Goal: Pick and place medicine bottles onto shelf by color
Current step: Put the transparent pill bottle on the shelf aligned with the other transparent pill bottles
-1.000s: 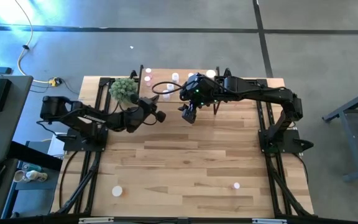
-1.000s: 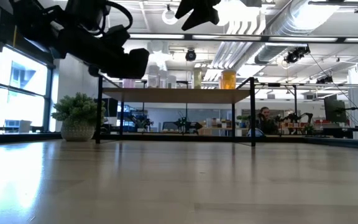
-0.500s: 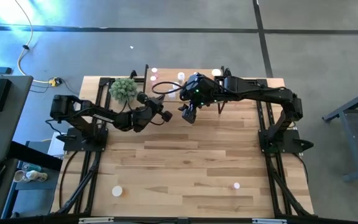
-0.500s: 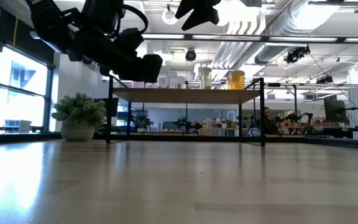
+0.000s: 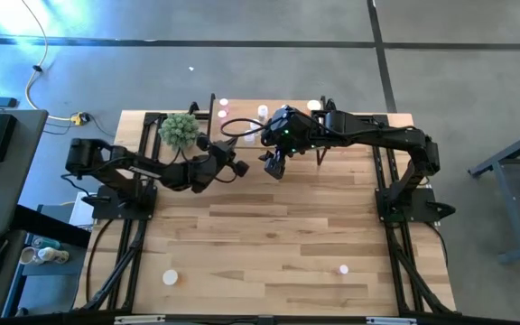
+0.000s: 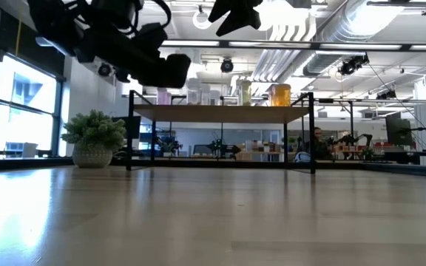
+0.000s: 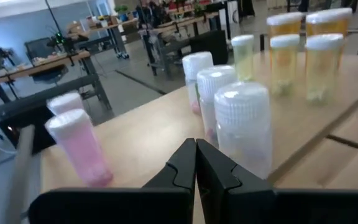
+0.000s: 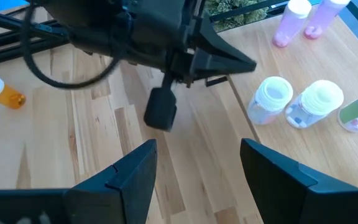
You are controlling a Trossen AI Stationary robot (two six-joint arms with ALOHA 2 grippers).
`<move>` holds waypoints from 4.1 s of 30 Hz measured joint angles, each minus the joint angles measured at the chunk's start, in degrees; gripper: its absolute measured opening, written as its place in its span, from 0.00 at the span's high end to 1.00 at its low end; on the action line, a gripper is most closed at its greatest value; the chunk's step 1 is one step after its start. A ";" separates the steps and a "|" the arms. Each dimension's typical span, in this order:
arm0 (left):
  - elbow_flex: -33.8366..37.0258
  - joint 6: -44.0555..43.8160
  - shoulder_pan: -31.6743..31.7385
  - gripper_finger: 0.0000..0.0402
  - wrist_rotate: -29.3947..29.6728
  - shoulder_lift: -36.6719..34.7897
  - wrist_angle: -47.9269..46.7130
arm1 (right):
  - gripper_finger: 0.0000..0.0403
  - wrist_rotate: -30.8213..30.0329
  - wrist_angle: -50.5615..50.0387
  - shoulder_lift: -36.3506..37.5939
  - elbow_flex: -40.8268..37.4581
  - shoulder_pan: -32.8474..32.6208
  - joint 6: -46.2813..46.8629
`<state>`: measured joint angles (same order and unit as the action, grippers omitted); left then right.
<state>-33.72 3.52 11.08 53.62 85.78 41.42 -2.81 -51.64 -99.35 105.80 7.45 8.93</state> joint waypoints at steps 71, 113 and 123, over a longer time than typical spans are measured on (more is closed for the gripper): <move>11.18 4.08 -5.86 1.00 -19.97 -54.70 -45.08 | 0.43 -2.54 24.76 -11.06 2.13 7.53 -22.11; 11.18 4.01 -5.89 1.00 -19.99 -54.67 -45.10 | 0.43 -19.85 17.57 -14.63 0.20 5.30 -22.48; 11.18 4.01 -5.86 1.00 -19.99 -54.67 -45.10 | 0.43 -20.81 15.59 -13.73 0.22 4.80 -21.69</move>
<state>-22.55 7.53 5.21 33.63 31.11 -3.68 -23.62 -36.05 -113.08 106.02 12.25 -12.77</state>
